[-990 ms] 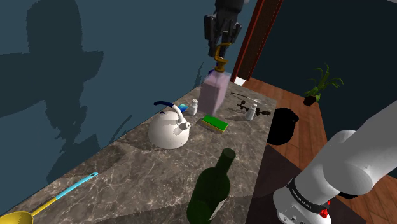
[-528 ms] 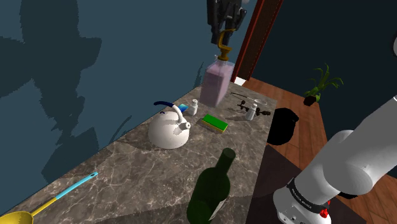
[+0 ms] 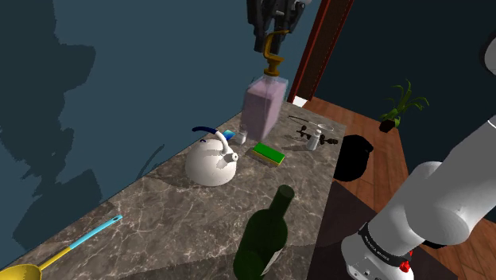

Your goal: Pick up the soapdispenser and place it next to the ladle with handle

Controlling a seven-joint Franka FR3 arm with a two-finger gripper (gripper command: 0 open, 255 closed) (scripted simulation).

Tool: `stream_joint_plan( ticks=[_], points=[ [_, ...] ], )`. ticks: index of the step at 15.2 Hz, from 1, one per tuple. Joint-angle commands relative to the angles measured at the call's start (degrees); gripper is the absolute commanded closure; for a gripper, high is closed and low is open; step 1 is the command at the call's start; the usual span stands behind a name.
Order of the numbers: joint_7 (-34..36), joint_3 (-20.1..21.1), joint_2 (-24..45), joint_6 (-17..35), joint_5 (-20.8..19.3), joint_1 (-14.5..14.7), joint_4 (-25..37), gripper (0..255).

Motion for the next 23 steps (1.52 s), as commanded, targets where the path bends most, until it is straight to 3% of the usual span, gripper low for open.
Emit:
stream_joint_plan(
  ticks=[1,7,13,18,22,23],
  points=[
    [3.1,1.7,0.5,0.4,0.1,1.3,0.4,255],
    [12.8,6.9,4.0,1.0,-0.9,5.9,4.2,255],
    [23.2,12.3,10.8,0.7,-4.4,12.0,11.5,255],
    [32.1,15.7,19.7,-1.4,-10.1,20.0,22.0,255],
    [38.1,16.6,29.6,-6.1,-16.6,29.8,36.3,255],
    [37.8,16.5,28.0,-4.2,-15.5,28.5,32.8,255]
  ],
)
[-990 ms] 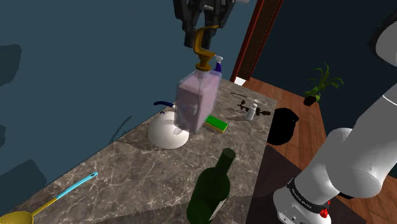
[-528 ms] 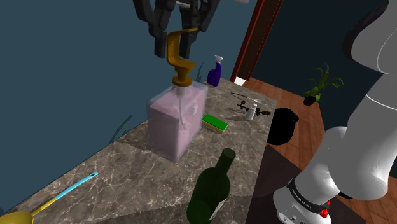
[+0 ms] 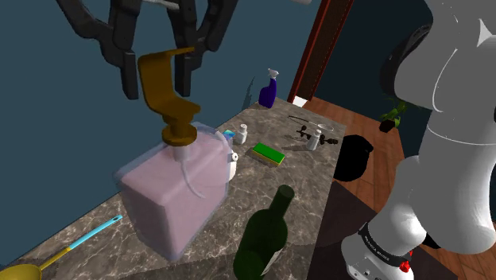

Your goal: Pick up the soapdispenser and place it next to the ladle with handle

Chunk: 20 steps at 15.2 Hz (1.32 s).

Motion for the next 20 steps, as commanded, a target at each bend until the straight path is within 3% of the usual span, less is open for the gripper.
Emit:
stream_joint_plan(
  ticks=[1,8,20],
  points=[
    [0.4,0.1,-0.8,2.0,0.5,-0.5,-2.8,255],
    [-1.3,0.3,-6.8,11.0,4.3,-5.2,-17.4,255],
    [-3.7,-0.1,-11.9,22.4,7.4,-8.3,-33.3,255]
  ],
)
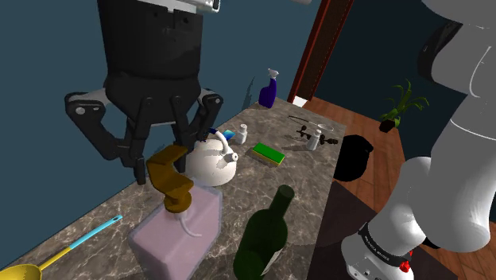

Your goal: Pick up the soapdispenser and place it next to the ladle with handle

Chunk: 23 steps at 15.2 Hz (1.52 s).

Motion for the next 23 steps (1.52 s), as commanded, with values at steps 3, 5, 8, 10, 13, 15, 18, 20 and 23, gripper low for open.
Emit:
stream_joint_plan(
  ticks=[3,5,8,10,13,15,18,20,23],
  points=[
    [-0.6,-0.1,-1.0,3.4,0.6,-0.5,-4.2,255],
    [-0.8,-0.2,-1.4,5.0,0.8,-0.7,-6.2,255],
    [-1.2,-0.2,-1.7,7.5,1.1,-1.0,-8.9,255],
    [-1.3,-0.3,-1.9,9.0,1.2,-1.1,-10.7,255],
    [-1.6,-0.3,-2.0,11.4,1.3,-1.2,-13.1,255],
    [-1.7,-0.4,-2.0,12.9,1.3,-1.3,-14.7,255],
    [-1.8,-0.4,-1.9,15.2,1.2,-1.3,-16.9,255],
    [-1.9,-0.5,-1.8,16.7,1.2,-1.3,-18.2,255],
    [-2.0,-0.5,-1.4,18.9,1.0,-1.3,-20.2,255]
  ],
)
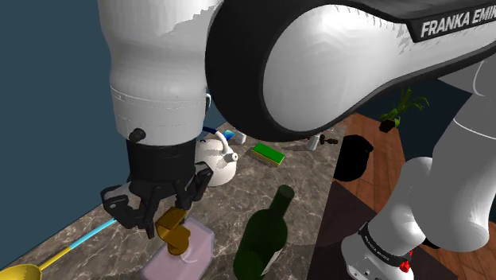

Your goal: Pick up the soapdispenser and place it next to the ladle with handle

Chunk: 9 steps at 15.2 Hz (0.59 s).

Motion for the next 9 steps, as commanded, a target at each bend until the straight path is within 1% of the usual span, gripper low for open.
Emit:
stream_joint_plan(
  ticks=[1,9],
  points=[
    [-0.1,0.0,0.1,1.5,-0.1,0.0,-1.3,255],
    [0.1,-0.3,1.7,7.2,-1.0,0.2,-5.8,255]
  ],
)
